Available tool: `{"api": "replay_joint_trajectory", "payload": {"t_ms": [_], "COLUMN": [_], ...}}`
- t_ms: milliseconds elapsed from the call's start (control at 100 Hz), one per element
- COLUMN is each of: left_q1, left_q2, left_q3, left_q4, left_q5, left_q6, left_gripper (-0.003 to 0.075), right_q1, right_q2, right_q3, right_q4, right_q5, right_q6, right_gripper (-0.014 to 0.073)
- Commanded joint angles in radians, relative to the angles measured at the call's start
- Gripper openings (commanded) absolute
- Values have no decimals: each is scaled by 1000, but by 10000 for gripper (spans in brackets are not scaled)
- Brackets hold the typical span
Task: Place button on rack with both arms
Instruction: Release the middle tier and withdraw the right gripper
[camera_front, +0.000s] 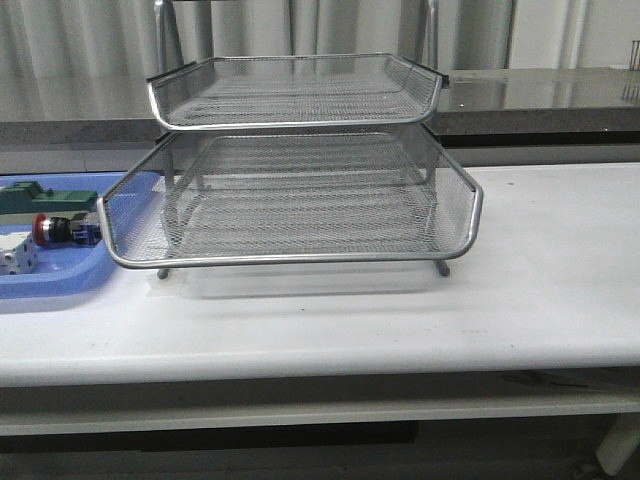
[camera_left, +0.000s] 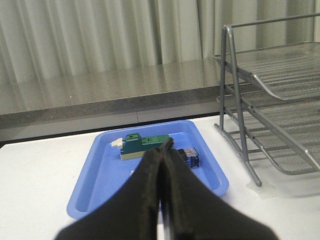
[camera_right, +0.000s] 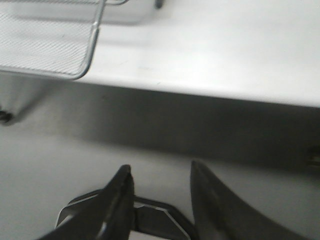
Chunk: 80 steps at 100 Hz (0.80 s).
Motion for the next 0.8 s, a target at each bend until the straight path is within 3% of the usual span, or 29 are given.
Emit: {"api": "replay_joint_trajectory", "payload": {"t_ms": [0, 320, 510, 730, 790], "left_q1": [1, 1, 1, 1, 1], "left_q2": [-33, -33, -33, -33, -33], "left_q3": [56, 56, 56, 56, 56], "left_q4": [-8, -8, -8, -8, -8], "left_q5": [-83, -83, -83, -83, -83], "left_q6": [-5, -5, -5, -5, -5], "left_gripper": [-21, -21, -21, -21, -21], "right_q1": [-3, -3, -3, -3, -3], "right_q2": [-72, -274, -333, -341, -341], "right_q3": [-55, -58, -58, -58, -58], "right_q4": [-113, -190, -207, -207, -207], "right_q5": [-10, 130, 147, 151, 151], "right_q6": [91, 146, 146, 146, 146], "right_gripper": [302, 274, 161, -63, -66]}}
